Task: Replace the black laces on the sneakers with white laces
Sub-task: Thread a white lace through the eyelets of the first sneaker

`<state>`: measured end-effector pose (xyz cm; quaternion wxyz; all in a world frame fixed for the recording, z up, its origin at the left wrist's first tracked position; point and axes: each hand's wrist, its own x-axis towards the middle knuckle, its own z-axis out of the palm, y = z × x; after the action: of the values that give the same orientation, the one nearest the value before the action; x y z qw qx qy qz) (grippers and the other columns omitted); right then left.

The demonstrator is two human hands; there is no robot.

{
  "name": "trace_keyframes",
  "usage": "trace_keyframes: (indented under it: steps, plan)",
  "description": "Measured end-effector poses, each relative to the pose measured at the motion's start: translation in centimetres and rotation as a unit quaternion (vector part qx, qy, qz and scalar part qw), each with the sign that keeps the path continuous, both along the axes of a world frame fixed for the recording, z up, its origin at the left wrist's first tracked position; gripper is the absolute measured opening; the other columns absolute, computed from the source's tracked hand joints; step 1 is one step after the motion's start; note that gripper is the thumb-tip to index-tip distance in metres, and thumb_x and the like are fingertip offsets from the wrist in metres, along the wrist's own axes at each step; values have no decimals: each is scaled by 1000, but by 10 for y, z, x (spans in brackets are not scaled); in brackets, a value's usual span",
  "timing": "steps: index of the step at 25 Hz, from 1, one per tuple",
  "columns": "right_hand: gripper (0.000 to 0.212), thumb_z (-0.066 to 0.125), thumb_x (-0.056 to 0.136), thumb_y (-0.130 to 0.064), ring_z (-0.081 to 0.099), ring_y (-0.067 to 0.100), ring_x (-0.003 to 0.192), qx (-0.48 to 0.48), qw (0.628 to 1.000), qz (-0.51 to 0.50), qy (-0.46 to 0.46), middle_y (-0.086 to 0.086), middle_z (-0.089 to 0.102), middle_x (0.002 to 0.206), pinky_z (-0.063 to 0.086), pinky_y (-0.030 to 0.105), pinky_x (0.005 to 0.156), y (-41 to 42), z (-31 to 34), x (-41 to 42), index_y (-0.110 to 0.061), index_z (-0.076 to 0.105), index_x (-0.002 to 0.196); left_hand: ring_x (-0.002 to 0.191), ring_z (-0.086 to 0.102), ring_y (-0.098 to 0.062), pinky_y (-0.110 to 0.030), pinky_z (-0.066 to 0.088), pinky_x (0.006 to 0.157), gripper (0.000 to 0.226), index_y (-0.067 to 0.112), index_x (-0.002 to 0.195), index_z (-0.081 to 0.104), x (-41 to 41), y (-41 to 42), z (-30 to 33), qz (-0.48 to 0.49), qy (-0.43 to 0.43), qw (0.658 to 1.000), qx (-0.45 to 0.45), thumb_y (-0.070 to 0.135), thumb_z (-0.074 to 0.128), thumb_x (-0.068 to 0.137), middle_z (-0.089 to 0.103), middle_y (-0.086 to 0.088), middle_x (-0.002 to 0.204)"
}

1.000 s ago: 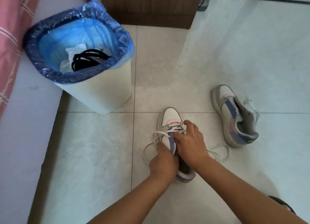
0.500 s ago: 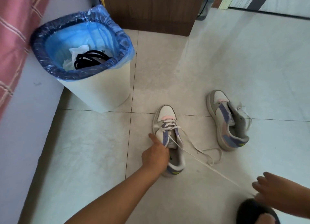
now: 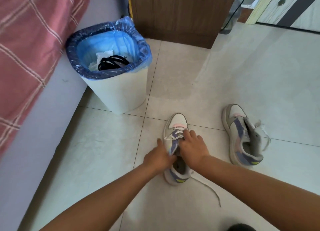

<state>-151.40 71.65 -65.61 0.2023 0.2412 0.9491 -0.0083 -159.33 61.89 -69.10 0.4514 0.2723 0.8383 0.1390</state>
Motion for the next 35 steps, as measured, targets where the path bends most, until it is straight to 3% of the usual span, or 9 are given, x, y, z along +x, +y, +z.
trace_keyframes:
  steps: [4,9,15,18,23,25,28,31,35]
  plan:
    - [22,84,51,-23,59,27,64,-64,986,102,112,8,59,75,43,28,47,2,9,17,-17,67,65,106,59,-31,-36,48,84,76,3,141,16,3,2,-2,17,33,999,-22,43,53,89,59,-14,122]
    - [19,44,96,-29,51,28,102,-203,962,184,-14,9,57,106,41,35,78,-2,16,82,-16,56,104,114,56,-31,-35,44,86,83,-2,148,-4,7,9,1,2,79,995,-53,40,45,95,54,-16,130]
    - [14,51,94,-36,48,8,69,-424,903,57,-30,-8,53,74,43,27,71,17,33,96,-27,50,83,115,55,-30,-35,43,87,76,-1,148,-1,10,11,3,-15,97,992,-80,37,41,98,53,-16,132]
    - [17,48,96,-37,49,12,79,-363,927,76,-55,-5,54,86,41,30,77,19,10,93,-24,58,94,109,58,-30,-35,45,82,66,0,145,16,10,8,2,-53,103,989,-91,39,41,97,57,-14,126]
    - [31,46,96,-27,47,25,112,-207,969,-77,107,7,49,124,39,34,90,50,-17,43,-15,47,125,106,59,-30,-35,45,82,60,1,139,25,12,2,3,-85,115,985,-98,41,39,97,59,-13,121]
    - [35,45,96,-25,43,28,118,-155,984,-47,69,8,45,130,38,38,92,50,-25,28,-14,43,128,104,60,-30,-36,46,82,60,1,139,25,12,2,3,-89,117,985,-95,40,39,97,59,-14,120]
    - [25,39,97,-22,48,31,111,-151,985,-52,58,11,51,122,38,38,86,41,-35,23,-11,47,118,105,59,-30,-35,46,81,60,-1,140,23,13,2,4,-69,104,987,-100,39,38,98,58,-14,122]
    - [13,37,97,-15,54,29,85,-252,935,-178,178,11,58,96,37,32,68,41,-35,33,-9,48,101,106,59,-30,-35,45,81,59,-2,140,22,15,-1,6,-34,88,990,-105,37,37,98,58,-15,122]
    - [24,34,98,-12,58,34,84,-210,943,-184,181,16,66,95,43,37,70,53,-33,45,-6,53,111,93,64,-31,-32,49,68,51,-2,133,30,17,-12,7,20,45,991,-121,36,36,99,59,-13,110]
